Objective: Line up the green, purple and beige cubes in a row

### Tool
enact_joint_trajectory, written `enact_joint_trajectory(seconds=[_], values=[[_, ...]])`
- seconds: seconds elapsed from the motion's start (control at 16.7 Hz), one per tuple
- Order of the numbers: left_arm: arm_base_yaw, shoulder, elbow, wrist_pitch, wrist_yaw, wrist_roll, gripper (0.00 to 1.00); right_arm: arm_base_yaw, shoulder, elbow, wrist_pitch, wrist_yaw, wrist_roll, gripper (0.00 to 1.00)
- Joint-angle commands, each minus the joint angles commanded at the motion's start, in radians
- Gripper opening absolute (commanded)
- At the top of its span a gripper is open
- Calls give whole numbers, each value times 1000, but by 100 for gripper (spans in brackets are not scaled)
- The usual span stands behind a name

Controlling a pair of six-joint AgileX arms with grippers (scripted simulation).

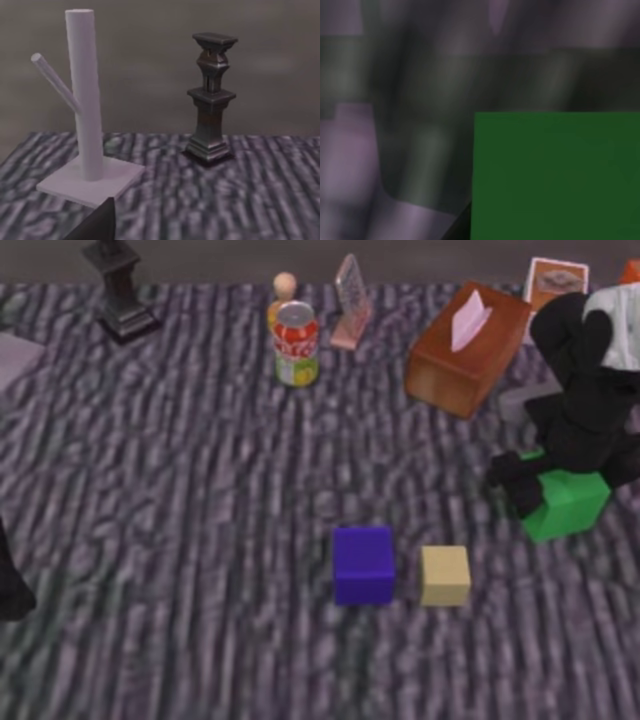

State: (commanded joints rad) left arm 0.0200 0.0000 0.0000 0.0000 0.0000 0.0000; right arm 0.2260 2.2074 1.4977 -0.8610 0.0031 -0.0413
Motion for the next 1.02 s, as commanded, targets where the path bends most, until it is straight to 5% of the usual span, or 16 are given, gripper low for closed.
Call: enact_joint_trajectory(seconds=[1.02], values=[[0,0,0,0,0,0,100,1,-95,146,-238,-1,1,0]])
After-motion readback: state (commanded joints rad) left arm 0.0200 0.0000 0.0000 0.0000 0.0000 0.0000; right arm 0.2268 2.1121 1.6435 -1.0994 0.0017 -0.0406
